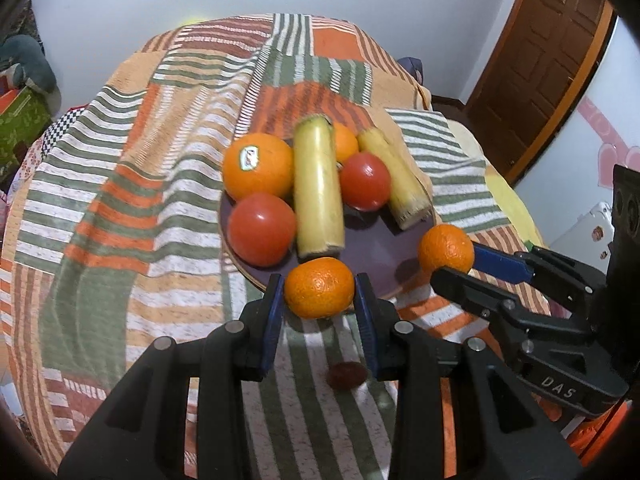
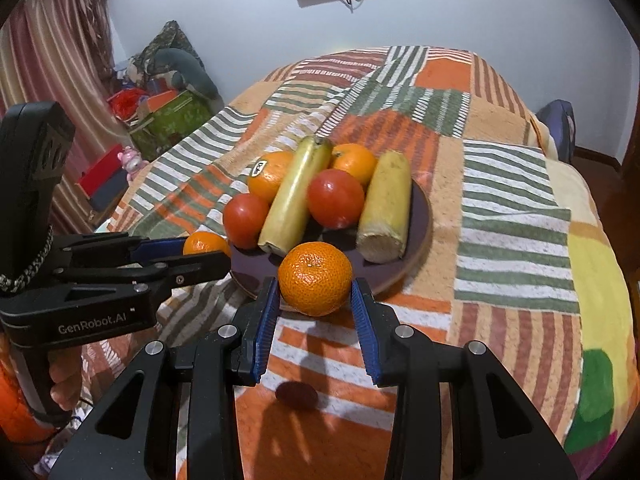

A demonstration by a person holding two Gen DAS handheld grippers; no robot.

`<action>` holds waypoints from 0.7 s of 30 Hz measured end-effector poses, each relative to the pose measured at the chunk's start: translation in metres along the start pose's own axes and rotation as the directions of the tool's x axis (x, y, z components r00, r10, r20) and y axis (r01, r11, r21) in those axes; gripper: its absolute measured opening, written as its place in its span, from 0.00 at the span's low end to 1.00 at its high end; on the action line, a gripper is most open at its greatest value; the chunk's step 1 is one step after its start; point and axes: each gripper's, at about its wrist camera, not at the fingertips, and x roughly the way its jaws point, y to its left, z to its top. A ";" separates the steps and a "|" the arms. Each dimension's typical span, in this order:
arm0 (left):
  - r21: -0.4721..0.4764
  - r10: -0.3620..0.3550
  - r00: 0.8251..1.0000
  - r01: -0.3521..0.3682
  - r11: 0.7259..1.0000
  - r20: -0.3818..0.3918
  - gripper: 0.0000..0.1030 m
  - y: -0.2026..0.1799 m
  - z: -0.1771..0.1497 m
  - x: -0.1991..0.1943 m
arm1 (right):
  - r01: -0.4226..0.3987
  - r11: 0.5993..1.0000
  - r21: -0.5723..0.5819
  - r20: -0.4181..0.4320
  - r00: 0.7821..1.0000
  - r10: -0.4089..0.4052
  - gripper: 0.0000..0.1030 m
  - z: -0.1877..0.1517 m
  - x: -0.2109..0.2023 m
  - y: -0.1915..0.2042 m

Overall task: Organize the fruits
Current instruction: 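Carry both mandarins onto the plate edge with both tools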

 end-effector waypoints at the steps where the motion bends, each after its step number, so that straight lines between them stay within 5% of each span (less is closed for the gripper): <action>1: -0.003 0.000 1.000 0.000 1.000 0.001 0.33 0.001 0.001 0.000 | -0.001 1.000 -0.001 -0.002 1.000 0.001 0.33 0.001 0.002 0.000; 21: -0.026 -0.035 0.998 0.034 0.999 -0.054 0.34 0.013 0.008 0.035 | -0.025 0.999 -0.040 -0.104 0.994 0.021 0.33 0.004 0.046 0.010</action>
